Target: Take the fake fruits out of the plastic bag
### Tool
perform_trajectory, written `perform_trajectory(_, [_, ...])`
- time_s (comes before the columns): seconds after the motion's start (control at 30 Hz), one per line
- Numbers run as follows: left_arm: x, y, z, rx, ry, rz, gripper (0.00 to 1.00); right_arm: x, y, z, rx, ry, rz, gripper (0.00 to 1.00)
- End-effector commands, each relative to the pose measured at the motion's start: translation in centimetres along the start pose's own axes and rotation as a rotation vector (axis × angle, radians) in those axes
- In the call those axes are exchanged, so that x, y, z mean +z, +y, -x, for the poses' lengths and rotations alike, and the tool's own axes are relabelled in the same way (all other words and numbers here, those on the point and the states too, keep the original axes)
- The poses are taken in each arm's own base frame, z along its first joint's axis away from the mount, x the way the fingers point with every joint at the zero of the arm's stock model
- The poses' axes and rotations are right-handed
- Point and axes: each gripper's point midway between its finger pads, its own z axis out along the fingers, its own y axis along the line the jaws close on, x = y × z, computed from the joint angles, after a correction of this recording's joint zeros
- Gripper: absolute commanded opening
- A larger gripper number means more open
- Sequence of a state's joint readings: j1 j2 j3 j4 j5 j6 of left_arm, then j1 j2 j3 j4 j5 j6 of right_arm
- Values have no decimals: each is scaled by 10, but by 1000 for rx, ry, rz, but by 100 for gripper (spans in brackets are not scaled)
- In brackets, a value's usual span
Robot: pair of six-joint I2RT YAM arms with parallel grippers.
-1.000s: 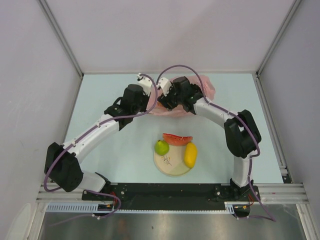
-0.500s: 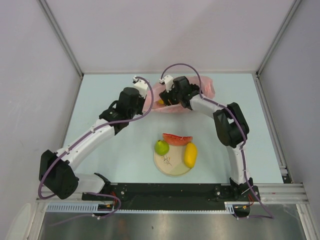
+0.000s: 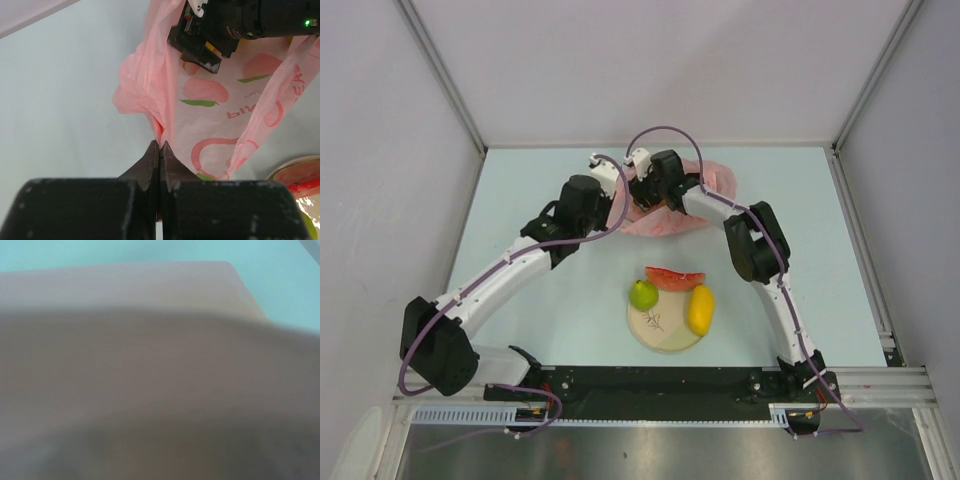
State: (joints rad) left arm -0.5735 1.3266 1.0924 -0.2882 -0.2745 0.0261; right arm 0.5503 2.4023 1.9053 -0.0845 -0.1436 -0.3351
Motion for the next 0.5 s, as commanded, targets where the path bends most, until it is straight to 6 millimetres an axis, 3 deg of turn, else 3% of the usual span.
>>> perform_trajectory(0.0, [-1,-5,18,-18,-45,-25,0,-6,-1,26,-37,-73,35,57])
perform_trajectory(0.03, [0,-5,17,-19,-42,-25,0,-11,1,31,-44,-78,40,46])
perform_trajectory(0.13, [1,-6,16,-25,-42,-25,0,-36,2,51,-69,-109,46,31])
perform_trajectory(0.23, [3,-6,19,-31,-56,-20,0,-64,6,65,-94,-159,75,24])
perform_trajectory(0.27, [3,-5,18,-33,-56,-17,0,-83,9,67,-102,-169,81,23])
perform_trajectory(0.37, [4,-5,18,-36,-65,-16,0,-122,20,69,-135,-190,111,18])
perform_trajectory(0.47, [4,-6,17,-36,-67,-20,0,-144,30,63,-122,-168,150,15])
